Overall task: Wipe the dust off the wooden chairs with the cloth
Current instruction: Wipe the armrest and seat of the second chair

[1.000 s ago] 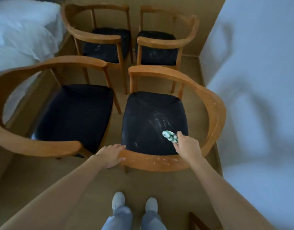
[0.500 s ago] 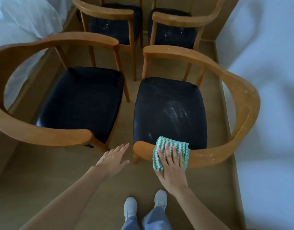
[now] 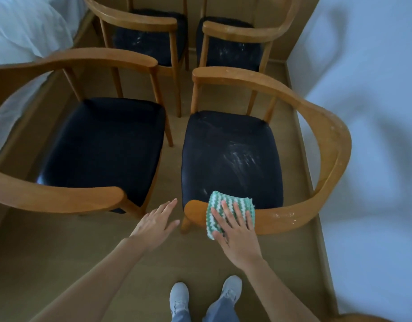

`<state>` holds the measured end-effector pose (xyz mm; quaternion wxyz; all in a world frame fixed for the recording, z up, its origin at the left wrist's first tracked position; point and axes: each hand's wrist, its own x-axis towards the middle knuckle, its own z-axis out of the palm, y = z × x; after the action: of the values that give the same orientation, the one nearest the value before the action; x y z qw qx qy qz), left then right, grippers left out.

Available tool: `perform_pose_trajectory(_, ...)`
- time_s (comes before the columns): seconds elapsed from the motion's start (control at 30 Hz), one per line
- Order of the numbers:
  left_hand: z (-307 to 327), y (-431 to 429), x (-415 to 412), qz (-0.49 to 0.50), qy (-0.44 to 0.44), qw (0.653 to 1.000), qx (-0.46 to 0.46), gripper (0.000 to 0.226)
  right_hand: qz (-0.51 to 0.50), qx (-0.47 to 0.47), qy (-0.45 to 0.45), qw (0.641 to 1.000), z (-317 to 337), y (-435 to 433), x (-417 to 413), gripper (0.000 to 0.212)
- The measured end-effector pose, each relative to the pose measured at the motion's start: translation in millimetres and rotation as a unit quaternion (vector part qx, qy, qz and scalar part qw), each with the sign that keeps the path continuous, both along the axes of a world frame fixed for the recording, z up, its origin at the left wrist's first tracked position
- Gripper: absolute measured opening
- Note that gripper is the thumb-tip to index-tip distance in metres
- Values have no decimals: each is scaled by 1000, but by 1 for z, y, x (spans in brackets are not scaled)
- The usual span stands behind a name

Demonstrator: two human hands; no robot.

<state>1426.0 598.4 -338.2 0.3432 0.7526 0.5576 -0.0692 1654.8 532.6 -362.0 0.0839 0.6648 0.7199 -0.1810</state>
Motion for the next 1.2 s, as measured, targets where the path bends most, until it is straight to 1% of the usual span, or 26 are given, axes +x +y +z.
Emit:
perform_pose_trajectory(0.07, 0, 2, 9, -2, -14, 1000, 0, 62, -37, -5, -18, 999, -8, -22, 45, 56)
perform_pose_trajectory(0.13, -1, 3, 19, -8, -23, 1000, 7, 62, -99, -18, -37, 994, -7, -36, 93, 60)
perform_pose_trajectory(0.2, -3, 5, 28, -8, -29, 999, 17, 62, -146, -37, -42, 988, -4, -39, 131, 73)
perform_pose_trajectory(0.27, -7, 5, 36, -5, -32, 999, 19, 62, -182, -64, -28, 981, 1, -35, 149, 92)
perform_pose_trajectory(0.33, -11, 5, 42, 4, -35, 999, 15, 62, -197, -78, -19, 977, 5, -29, 145, 99)
perform_pose_trajectory(0.4, -15, 5, 48, 18, -40, 999, 18, 63, -155, -65, -4, 986, 8, -27, 122, 96)
perform_pose_trajectory(0.43, -17, 5, 51, 25, -42, 999, 20, 63, -131, -57, 0, 990, 7, -27, 106, 90)
perform_pose_trajectory(0.53, -21, 5, 60, 58, -50, 997, 18, 62, -90, -24, 20, 995, -2, -27, 72, 60)
perform_pose_trajectory(0.6, -23, 2, 65, 72, -50, 996, 17, 61, -87, -41, 32, 995, -4, -25, 70, 51)
perform_pose_trajectory(0.67, -25, 0, 68, 79, -46, 996, 21, 60, -85, -38, 29, 995, -8, -26, 87, 55)
perform_pose_trajectory(0.73, -27, -1, 69, 88, -45, 995, 22, 59, -98, -3, 16, 995, -10, -24, 113, 68)
perform_pose_trajectory(0.77, -27, -1, 69, 89, -41, 995, 21, 59, -111, -7, 13, 994, -9, -23, 128, 72)
perform_pose_trajectory(0.8, -27, -1, 69, 88, -36, 995, 21, 59, -127, -8, 8, 992, -9, -20, 145, 72)
perform_pose_trajectory(0.9, -28, 0, 69, 84, -30, 996, 18, 59, -182, -40, -7, 982, -3, -4, 191, 57)
perform_pose_trajectory(0.97, -29, 0, 67, 78, -28, 996, 17, 60, -195, -49, -28, 979, 0, 5, 206, 60)
perform_pose_trajectory(1.07, -27, 0, 66, 78, -27, 996, 16, 60, -189, -34, -38, 981, -5, 0, 192, 56)
perform_pose_trajectory(1.1, -26, 0, 67, 80, -28, 996, 15, 59, -181, -27, -32, 983, -5, -5, 179, 62)
perform_pose_trajectory(1.13, -25, 0, 67, 80, -28, 996, 14, 59, -164, -31, -29, 986, -7, -12, 163, 74)
perform_pose_trajectory(1.17, -25, 0, 67, 78, -28, 996, 15, 59, -151, -43, -37, 987, -10, -19, 145, 80)
perform_pose_trajectory(1.2, -24, 0, 67, 76, -27, 997, 16, 59, -152, -37, -43, 987, -12, -25, 124, 76)
